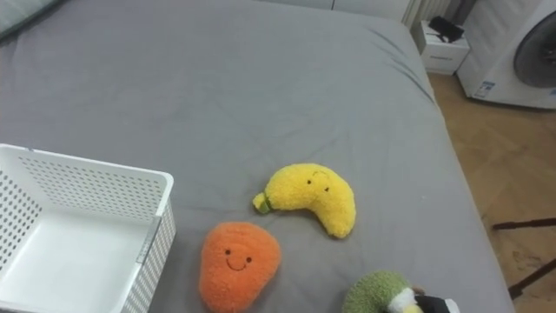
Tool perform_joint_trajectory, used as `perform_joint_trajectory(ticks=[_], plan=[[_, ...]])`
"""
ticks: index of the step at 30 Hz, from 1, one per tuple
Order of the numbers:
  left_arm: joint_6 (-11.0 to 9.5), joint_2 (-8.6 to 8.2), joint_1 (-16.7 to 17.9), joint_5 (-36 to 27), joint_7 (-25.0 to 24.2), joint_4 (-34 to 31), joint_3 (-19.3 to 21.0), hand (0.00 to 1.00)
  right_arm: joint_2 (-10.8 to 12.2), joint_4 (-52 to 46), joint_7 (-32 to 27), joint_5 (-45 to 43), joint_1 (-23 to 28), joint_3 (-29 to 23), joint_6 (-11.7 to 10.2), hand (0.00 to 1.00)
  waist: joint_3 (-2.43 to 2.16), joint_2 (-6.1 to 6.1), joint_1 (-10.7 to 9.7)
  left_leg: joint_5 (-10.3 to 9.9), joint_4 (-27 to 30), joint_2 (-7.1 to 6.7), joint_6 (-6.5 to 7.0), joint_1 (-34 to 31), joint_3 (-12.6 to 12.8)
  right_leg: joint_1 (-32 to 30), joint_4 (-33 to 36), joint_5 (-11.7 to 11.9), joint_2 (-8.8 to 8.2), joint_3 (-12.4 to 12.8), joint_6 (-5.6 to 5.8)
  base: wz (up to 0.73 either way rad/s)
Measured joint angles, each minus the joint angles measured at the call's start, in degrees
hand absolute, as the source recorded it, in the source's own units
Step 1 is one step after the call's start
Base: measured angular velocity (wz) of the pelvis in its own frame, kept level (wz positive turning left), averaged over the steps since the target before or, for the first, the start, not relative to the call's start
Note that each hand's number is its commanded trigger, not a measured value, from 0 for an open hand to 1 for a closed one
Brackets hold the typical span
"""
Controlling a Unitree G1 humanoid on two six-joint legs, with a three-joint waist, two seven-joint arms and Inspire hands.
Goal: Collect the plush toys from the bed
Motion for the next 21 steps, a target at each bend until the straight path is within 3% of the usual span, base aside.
perform_joint_trajectory(ticks=[6, 8, 13, 21], plan=[[0.01, 0.05, -0.41, -0.02, 0.22, 0.00, 0.11, 0.00, -0.03, -1.55, -0.12, 1.25, -0.18, -0.02, 0.88, 1.00, 0.03, 0.01, 0.14, 0.00, -0.02, -0.01, 0.00, -0.06, 0.01, -0.15, 0.03, 0.00, 0.00, 0.04, 0.00, 0.00], [0.09, 0.04, -0.45, 0.01, 0.44, -0.76, 0.22, 0.00, -0.03, -6.28, -0.02, 1.14, -0.07, -0.03, 2.74, 1.00, 0.12, 0.16, -0.04, 0.00, -0.02, 0.01, 0.00, -0.17, 0.06, -0.34, 0.12, 0.01, 0.00, 0.17, -0.01, -0.02], [0.13, 0.06, -2.34, -0.10, 1.57, 0.09, 0.17, 0.00, 0.03, -15.71, 0.07, 2.78, -0.22, 0.53, 2.53, 1.00, 0.02, 0.63, 0.17, 0.02, -0.34, 0.00, 0.01, -0.07, 0.37, -0.49, 0.27, 0.02, -0.03, 0.30, -0.02, -0.01], [0.85, -0.04, -2.43, 0.01, 1.68, 0.11, 0.01, 0.00, 0.02, -29.59, 1.36, 3.80, -0.24, 1.16, 3.18, 1.00, 0.17, 0.74, 0.28, 0.02, -0.73, 0.00, 0.01, -0.12, 0.70, -0.80, 0.21, 0.02, 0.01, 0.61, -0.01, -0.01]])
